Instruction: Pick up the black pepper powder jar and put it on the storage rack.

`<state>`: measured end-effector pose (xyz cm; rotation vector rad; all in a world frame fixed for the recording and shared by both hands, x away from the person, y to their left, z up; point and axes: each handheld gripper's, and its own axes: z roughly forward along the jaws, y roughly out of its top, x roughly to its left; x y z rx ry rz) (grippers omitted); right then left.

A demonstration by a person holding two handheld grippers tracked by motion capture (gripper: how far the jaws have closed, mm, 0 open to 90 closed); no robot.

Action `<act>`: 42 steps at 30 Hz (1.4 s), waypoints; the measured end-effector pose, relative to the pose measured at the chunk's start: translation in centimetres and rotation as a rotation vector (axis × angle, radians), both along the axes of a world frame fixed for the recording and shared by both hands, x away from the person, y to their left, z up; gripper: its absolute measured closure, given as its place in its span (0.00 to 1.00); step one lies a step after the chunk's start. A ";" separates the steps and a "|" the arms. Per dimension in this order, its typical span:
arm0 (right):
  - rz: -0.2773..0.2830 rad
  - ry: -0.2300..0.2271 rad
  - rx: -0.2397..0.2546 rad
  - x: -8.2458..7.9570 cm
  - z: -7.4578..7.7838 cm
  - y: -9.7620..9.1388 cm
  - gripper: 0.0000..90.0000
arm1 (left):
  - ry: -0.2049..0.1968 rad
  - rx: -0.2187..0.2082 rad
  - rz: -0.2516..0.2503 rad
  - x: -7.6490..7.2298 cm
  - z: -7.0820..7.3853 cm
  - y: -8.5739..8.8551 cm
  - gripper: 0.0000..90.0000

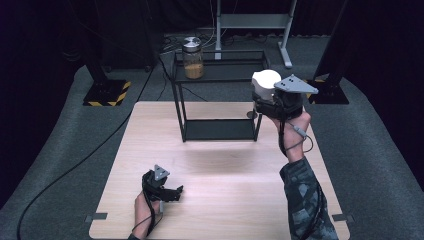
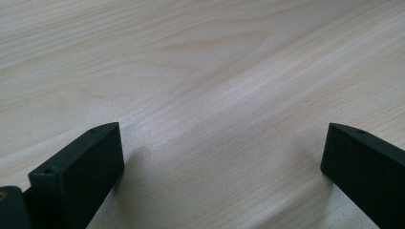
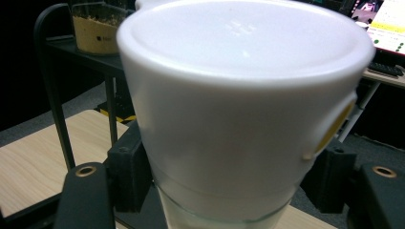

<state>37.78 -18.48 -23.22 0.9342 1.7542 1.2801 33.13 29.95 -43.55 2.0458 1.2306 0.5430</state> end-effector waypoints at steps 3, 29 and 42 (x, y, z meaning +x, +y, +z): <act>0.004 -0.005 -0.003 0.1 0.3 0.2 0.33 | 0.000 0.000 0.000 0.0 0.0 0.0 0.00; 0.018 -0.040 -0.004 0.2 2.7 0.2 0.33 | 0.000 0.001 0.000 0.0 0.0 0.0 0.01; 0.029 -0.044 -0.001 1.0 3.7 0.5 0.33 | 0.000 0.000 0.000 0.0 0.0 0.0 0.00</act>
